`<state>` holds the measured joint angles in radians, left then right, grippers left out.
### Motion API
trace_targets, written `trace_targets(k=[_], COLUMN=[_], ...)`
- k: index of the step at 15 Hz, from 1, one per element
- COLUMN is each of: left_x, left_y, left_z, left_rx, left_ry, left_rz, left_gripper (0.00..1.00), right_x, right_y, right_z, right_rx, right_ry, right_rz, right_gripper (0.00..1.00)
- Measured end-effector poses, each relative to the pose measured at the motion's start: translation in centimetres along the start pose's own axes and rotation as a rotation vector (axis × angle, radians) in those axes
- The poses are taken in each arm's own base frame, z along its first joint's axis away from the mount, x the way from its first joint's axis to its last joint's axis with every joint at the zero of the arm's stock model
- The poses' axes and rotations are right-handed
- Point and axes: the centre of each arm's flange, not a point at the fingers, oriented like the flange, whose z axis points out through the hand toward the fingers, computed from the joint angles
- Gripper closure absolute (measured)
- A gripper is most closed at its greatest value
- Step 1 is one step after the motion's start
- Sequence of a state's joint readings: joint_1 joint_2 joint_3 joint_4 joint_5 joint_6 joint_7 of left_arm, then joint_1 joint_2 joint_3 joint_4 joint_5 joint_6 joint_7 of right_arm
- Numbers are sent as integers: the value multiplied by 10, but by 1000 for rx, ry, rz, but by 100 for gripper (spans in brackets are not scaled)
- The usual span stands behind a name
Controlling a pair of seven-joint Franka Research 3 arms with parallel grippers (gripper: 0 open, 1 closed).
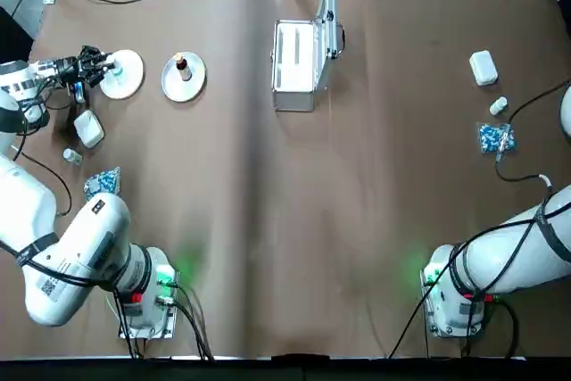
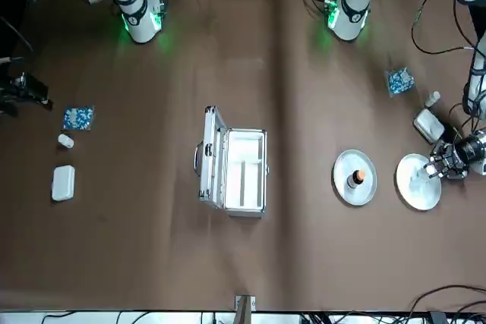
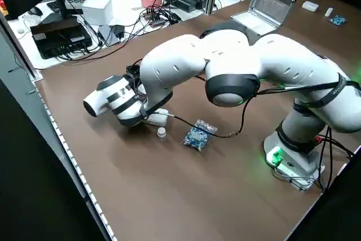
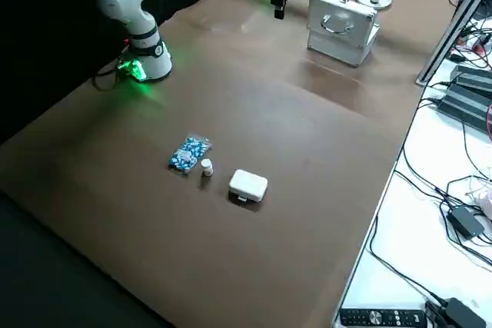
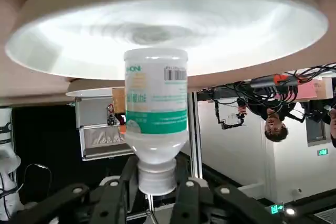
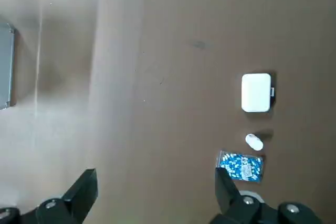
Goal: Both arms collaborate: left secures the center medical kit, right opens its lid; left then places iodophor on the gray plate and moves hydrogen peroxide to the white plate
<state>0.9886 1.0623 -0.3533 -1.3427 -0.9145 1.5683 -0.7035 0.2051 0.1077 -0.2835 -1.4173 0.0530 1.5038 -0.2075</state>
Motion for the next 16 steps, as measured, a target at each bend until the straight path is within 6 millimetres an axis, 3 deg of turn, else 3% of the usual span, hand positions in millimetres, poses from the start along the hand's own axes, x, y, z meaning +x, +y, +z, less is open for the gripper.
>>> trace_targets(k=[8, 12, 15, 16], left_x=[6, -12, -63, -86], left_y=[-2, 3, 18, 24], left_z=[4, 1, -8, -7], left_rx=[6, 45, 101, 126], left_ry=[-4, -6, 49, 81], left_rz=[-12, 13, 69, 96], left_gripper=[66, 32, 5, 0], right_x=[0, 0, 0, 0], right_y=[-1, -2, -6, -6], right_z=[1, 1, 2, 2], right_rx=[1, 1, 2, 2], right_ry=[-4, -5, -9, -10], right_rz=[-1, -4, -10, -11], right_gripper=[1, 1, 1, 1])
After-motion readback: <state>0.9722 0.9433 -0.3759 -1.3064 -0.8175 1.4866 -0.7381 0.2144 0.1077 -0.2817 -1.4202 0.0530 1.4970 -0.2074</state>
